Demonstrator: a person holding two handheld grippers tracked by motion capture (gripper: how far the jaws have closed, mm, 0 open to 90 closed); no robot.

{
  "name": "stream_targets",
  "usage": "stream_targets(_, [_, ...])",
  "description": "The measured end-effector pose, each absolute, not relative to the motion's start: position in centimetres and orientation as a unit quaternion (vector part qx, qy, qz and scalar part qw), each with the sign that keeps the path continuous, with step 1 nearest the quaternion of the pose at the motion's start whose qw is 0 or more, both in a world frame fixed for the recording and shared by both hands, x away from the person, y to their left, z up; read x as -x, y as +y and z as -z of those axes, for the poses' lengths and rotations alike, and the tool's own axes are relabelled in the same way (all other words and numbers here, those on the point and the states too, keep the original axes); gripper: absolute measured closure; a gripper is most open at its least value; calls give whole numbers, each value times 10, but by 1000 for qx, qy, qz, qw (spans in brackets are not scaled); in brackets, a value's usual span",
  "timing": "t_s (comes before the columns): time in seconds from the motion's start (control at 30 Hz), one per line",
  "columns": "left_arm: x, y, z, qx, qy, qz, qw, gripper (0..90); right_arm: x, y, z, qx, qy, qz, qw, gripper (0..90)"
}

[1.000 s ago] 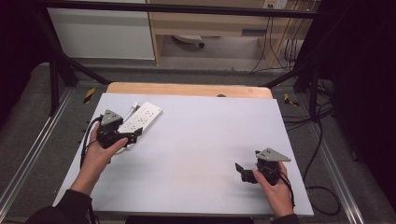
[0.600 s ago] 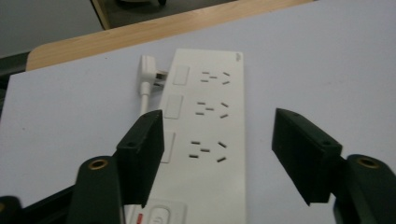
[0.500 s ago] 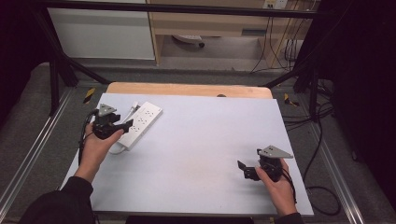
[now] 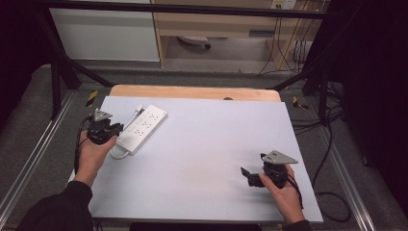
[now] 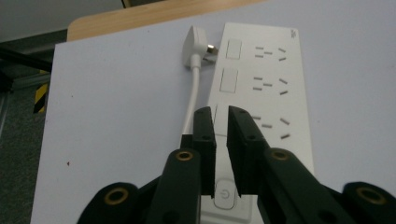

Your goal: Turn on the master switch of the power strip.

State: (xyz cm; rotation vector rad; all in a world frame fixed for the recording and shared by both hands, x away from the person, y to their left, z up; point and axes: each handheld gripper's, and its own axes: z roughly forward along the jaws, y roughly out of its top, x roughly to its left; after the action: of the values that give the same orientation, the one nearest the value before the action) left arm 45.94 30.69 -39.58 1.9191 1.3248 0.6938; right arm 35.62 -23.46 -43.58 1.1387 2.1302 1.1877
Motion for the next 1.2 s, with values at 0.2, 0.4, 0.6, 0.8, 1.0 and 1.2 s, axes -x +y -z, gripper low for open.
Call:
stream_targets(0.2, [-455,312,406,-742,515,-253,347,899,-356,-234,436,-414,771,-430,223,58])
stream_targets(0.4, [-451,311,412,-750,512,-239,346,900,-356,-234,436,-415,770,-430,223,58])
stream_targets(0.6, [-451,310,416,-754,512,-231,341,900,-356,-234,436,-412,773,-428,223,56])
stream_targets(0.8, [-450,310,418,-756,511,-228,339,900,-356,-234,436,-414,773,-428,219,56])
stream_targets(1.0, [-450,311,419,-755,511,-226,343,900,-356,-233,435,-410,774,-429,220,55])
stream_targets(1.2, [-452,311,422,-761,509,-224,334,900,-355,-233,435,-406,774,-434,217,48])
